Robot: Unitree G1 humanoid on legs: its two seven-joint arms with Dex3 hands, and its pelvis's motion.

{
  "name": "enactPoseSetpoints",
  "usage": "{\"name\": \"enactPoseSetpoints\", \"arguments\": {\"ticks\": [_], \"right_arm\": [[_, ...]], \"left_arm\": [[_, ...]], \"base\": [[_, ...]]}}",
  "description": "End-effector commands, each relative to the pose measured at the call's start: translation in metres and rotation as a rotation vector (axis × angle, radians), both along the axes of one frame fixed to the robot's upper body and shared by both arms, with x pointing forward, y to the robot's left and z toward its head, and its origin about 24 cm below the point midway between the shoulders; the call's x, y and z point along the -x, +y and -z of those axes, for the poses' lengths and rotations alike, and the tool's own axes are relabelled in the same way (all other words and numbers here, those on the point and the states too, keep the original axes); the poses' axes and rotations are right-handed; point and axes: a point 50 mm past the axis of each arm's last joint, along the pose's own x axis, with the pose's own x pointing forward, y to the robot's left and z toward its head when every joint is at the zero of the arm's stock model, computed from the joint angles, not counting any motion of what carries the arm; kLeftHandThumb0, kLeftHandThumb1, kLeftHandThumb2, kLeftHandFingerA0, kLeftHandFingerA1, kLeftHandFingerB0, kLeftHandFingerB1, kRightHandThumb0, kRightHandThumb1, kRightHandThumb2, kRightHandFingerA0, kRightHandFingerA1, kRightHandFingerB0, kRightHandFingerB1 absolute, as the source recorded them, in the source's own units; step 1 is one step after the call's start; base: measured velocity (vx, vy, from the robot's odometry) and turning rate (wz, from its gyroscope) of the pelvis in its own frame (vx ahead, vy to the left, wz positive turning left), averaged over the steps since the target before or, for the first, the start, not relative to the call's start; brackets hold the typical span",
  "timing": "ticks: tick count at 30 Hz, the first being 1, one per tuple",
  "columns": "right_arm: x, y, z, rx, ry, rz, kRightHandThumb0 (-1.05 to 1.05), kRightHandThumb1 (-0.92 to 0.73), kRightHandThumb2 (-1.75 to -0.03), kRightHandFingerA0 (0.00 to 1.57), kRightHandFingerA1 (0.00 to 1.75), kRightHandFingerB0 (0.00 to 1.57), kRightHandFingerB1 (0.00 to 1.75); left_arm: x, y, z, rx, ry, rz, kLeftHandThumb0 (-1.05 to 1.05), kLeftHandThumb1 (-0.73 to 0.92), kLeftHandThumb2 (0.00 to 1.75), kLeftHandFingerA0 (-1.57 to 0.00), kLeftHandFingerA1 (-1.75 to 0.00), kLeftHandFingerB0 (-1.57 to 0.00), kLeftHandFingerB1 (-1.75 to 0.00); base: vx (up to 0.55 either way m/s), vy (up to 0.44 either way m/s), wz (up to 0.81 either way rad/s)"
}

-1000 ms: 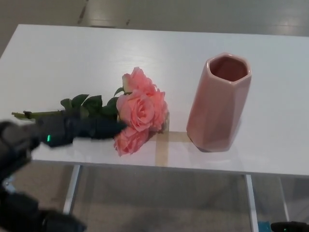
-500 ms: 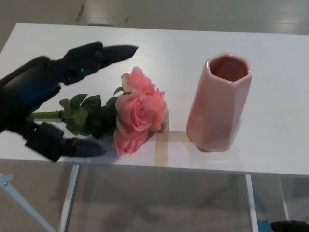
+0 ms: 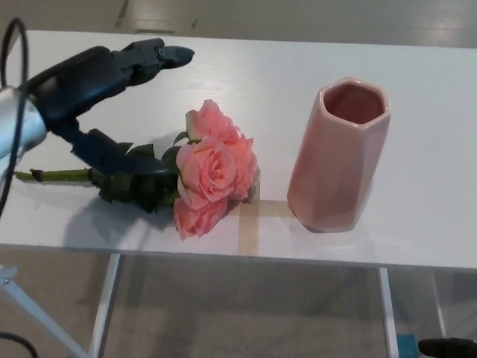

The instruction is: Use the left hand to pick up the rose and then lift and insert it into the pink vase.

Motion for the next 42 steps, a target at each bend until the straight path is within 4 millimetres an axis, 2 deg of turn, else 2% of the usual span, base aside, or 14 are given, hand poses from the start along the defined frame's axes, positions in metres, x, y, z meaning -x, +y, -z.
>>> {"name": "enactPoseSetpoints", "arguments": {"ticks": [1,11,17,23,39,40,41,42], "right_arm": [[0.002,-0.009,-0.002,0.013,0.004,0.016,-0.31,-0.61,-0.58,0.63,0.42,0.55,0.39],[0.001,-0.01,-0.003,0.008,-0.001,0.018,-0.31,-0.61,-0.58,0.63,0.42,0.55,0.4],[0.001,-0.009,-0.002,0.009,0.005,0.009,-0.31,-0.61,-0.58,0.63,0.42,0.55,0.39],[-0.001,-0.009,-0.004,0.005,-0.003,0.012,-0.31,-0.61,-0.58,0.63,0.42,0.55,0.39],[-0.004,-0.009,-0.006,-0.001,-0.006,0.016,-0.32,-0.61,-0.58,0.62,0.42,0.55,0.39],[-0.005,-0.009,-0.006,-0.001,-0.007,0.014,-0.32,-0.61,-0.58,0.62,0.42,0.55,0.39],[-0.005,-0.009,-0.006,-0.002,-0.007,0.013,-0.32,-0.61,-0.58,0.62,0.42,0.55,0.39],[-0.005,-0.009,-0.006,0.0,-0.007,0.011,-0.31,-0.61,-0.58,0.62,0.42,0.54,0.39]], "left_arm": [[-0.017,0.006,0.012,-0.175,-0.001,-0.175,-0.5,0.34,0.72,0.0,-0.12,-0.02,-0.2],[-0.029,0.005,0.026,-0.233,0.037,-0.211,-0.48,0.33,0.7,0.0,-0.14,-0.04,-0.21],[-0.027,0.0,0.048,-0.236,0.072,-0.215,-0.47,0.32,0.7,0.0,-0.15,-0.05,-0.22],[-0.028,-0.005,0.059,-0.248,0.092,-0.214,-0.46,0.32,0.7,0.0,-0.15,-0.05,-0.23],[-0.036,-0.01,0.071,-0.3,0.12,-0.225,-0.45,0.32,0.7,0.0,-0.17,-0.05,-0.25],[-0.036,-0.009,0.072,-0.3,0.122,-0.226,-0.48,0.36,0.56,-0.01,-0.18,-0.04,-0.23],[-0.037,-0.009,0.073,-0.3,0.123,-0.227,-0.48,0.36,0.56,-0.01,-0.18,-0.04,-0.23],[-0.037,-0.009,0.075,-0.298,0.126,-0.229,-0.45,0.32,0.7,0.0,-0.17,-0.05,-0.25]], "base": [[0.0,0.0,0.0],[0.0,0.0,0.0],[0.0,0.0,0.0],[0.0,0.0,0.0],[0.0,0.0,0.0],[0.0,0.0,0.0],[0.0,0.0,0.0],[0.0,0.0,0.0]]}}
